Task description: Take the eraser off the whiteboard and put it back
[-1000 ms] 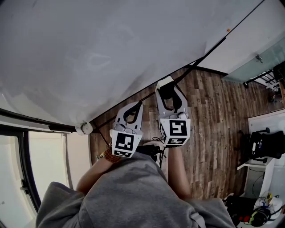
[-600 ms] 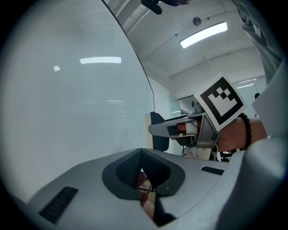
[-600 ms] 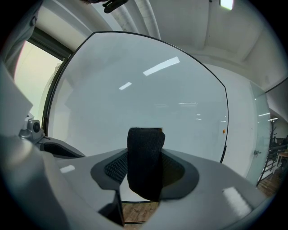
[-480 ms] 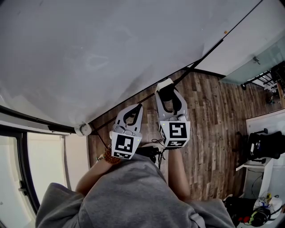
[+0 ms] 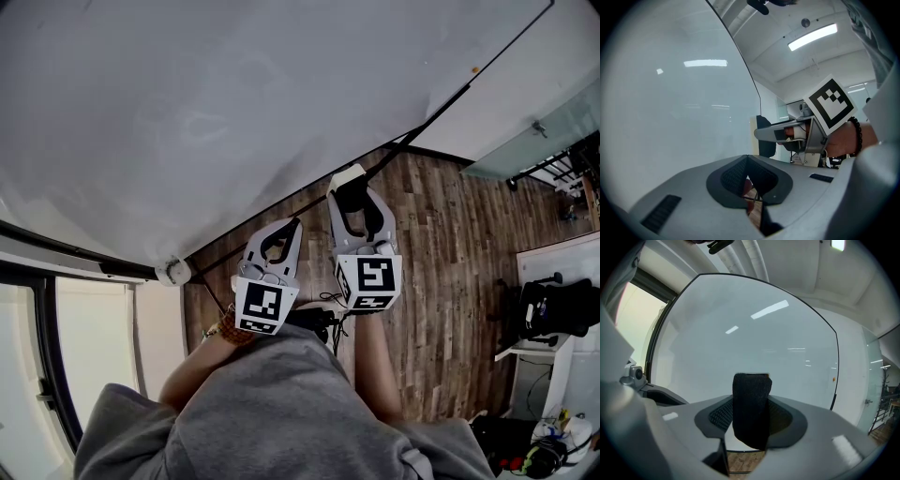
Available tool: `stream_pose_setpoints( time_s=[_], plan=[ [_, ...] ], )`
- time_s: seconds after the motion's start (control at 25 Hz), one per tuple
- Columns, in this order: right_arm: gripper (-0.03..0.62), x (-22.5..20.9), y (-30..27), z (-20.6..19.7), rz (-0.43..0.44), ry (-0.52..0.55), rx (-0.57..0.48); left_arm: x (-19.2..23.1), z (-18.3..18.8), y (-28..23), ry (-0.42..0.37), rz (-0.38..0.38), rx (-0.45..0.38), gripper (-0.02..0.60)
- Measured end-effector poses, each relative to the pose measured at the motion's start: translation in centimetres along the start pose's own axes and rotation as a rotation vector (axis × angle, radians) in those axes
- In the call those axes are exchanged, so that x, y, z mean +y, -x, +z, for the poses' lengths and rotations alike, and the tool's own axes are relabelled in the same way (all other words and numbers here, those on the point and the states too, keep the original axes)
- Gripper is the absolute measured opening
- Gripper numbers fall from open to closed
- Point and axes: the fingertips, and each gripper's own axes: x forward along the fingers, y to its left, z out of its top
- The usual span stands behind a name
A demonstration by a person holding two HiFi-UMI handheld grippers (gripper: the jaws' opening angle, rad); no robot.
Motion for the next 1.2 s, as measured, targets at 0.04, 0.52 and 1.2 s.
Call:
stream_pose_setpoints(
  time_s=[0.04,0.52,1.2],
  plan=[
    [0.201,0.0,0.0,0.0,-0.001,-0.001,0.000,0.0,-0.1,0.0,0.000,0.000,0.000,0.006],
    [0.199,0.3,-0.5,-0.3,0.006,-0.014,0.000,0.7,-0.5,0.1,0.003,0.016,0.013,0.006],
    [0.199,0.3,-1.6,0.1,0.015,-0.020,-0.007,1.5,-0.3,-0.5,0.005,0.028,0.013,0.006]
  ],
)
